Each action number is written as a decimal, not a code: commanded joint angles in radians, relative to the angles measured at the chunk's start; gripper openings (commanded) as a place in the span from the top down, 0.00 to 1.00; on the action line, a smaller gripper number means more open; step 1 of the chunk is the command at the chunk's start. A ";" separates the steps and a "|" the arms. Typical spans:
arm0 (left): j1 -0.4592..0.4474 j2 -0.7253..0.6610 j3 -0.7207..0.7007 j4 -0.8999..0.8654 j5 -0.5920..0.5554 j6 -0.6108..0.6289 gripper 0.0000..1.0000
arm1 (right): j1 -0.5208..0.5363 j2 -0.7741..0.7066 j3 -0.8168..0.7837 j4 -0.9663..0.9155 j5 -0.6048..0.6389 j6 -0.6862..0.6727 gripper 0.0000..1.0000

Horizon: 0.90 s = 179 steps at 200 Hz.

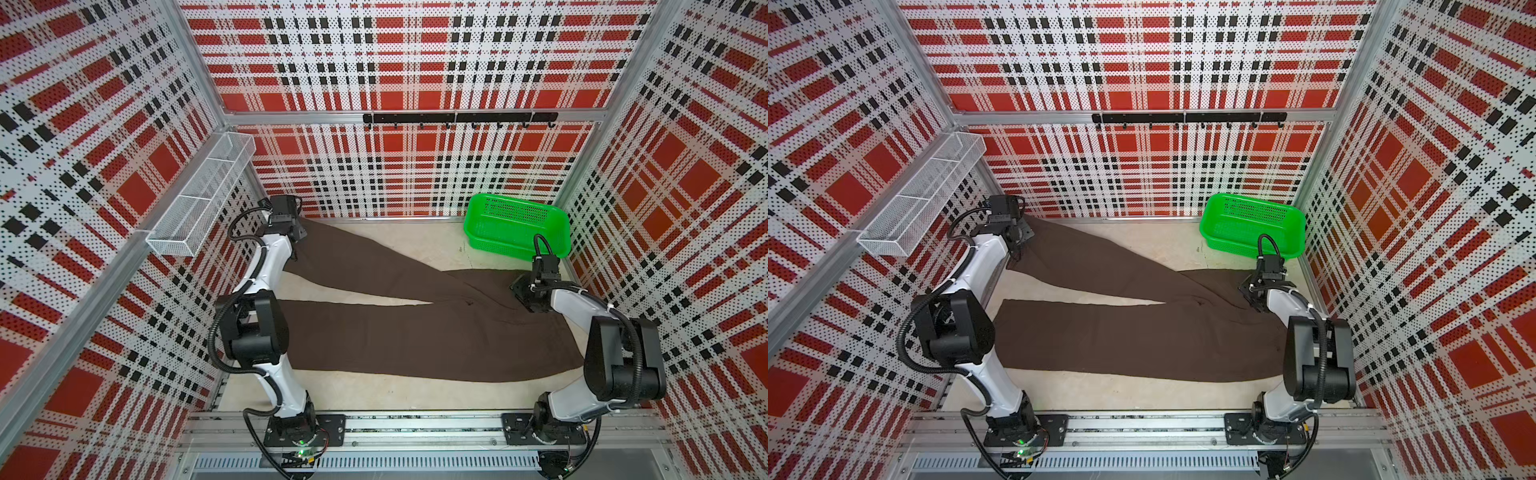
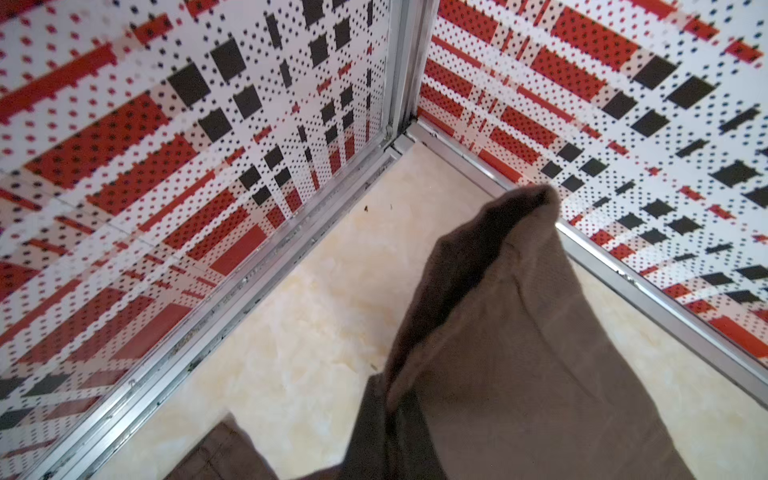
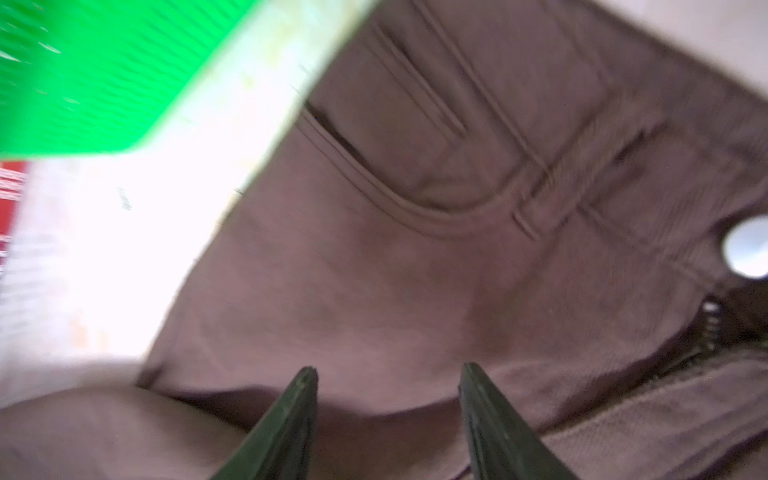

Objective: Fold and stack the trousers
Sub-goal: Flatten out the trousers at the center of the table.

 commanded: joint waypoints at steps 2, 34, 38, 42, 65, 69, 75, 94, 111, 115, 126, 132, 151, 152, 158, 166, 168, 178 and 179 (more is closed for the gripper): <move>-0.005 0.104 0.069 -0.067 -0.018 0.047 1.00 | -0.028 -0.015 0.008 -0.024 0.023 -0.013 0.41; -0.026 0.177 0.116 -0.111 -0.049 0.054 1.00 | -0.071 0.020 0.058 0.003 0.051 -0.053 0.49; -0.025 0.175 0.111 -0.111 -0.051 0.053 1.00 | -0.073 0.032 0.071 0.003 0.057 -0.059 0.50; -0.024 0.174 0.105 -0.111 -0.054 0.051 1.00 | -0.076 0.043 0.086 -0.001 0.063 -0.066 0.51; -0.021 0.163 0.078 -0.107 -0.063 0.053 1.00 | -0.082 0.125 0.165 -0.007 0.108 -0.090 0.60; -0.019 0.161 0.074 -0.107 -0.064 0.053 1.00 | -0.083 0.141 0.176 -0.007 0.111 -0.091 0.61; -0.018 0.159 0.069 -0.105 -0.060 0.054 1.00 | -0.085 0.169 0.191 -0.007 0.113 -0.091 0.64; -0.012 0.148 0.047 -0.095 -0.050 0.056 1.00 | -0.085 0.248 0.228 0.007 0.105 -0.083 0.79; -0.007 0.142 0.036 -0.090 -0.047 0.056 1.00 | -0.085 0.308 0.244 0.032 0.093 -0.064 0.93; -0.006 0.139 0.035 -0.091 -0.046 0.056 1.00 | -0.086 0.315 0.245 0.041 0.088 -0.059 0.95; -0.006 0.135 0.033 -0.089 -0.044 0.056 1.00 | -0.086 0.348 0.248 0.062 0.078 -0.045 0.97; -0.004 0.133 0.032 -0.088 -0.041 0.056 1.00 | -0.086 0.366 0.251 0.070 0.073 -0.037 0.98; -0.003 0.128 0.030 -0.087 -0.037 0.057 1.00 | -0.086 0.415 0.265 0.085 0.058 -0.015 0.99; -0.003 0.128 0.030 -0.087 -0.037 0.056 1.00 | -0.086 0.417 0.266 0.086 0.058 -0.014 0.99; -0.003 0.125 0.030 -0.087 -0.039 0.056 1.00 | -0.087 0.428 0.267 0.088 0.059 -0.004 0.99; -0.002 0.123 0.028 -0.087 -0.041 0.056 1.00 | -0.088 0.436 0.263 0.096 0.069 0.007 1.00; -0.001 0.122 0.029 -0.086 -0.041 0.056 1.00 | -0.087 0.438 0.263 0.099 0.068 0.008 1.00; 0.002 0.120 0.028 -0.085 -0.042 0.056 1.00 | -0.088 0.436 0.264 0.102 0.095 0.026 1.00; 0.002 0.120 0.028 -0.085 -0.042 0.056 1.00 | -0.087 0.435 0.263 0.103 0.097 0.027 1.00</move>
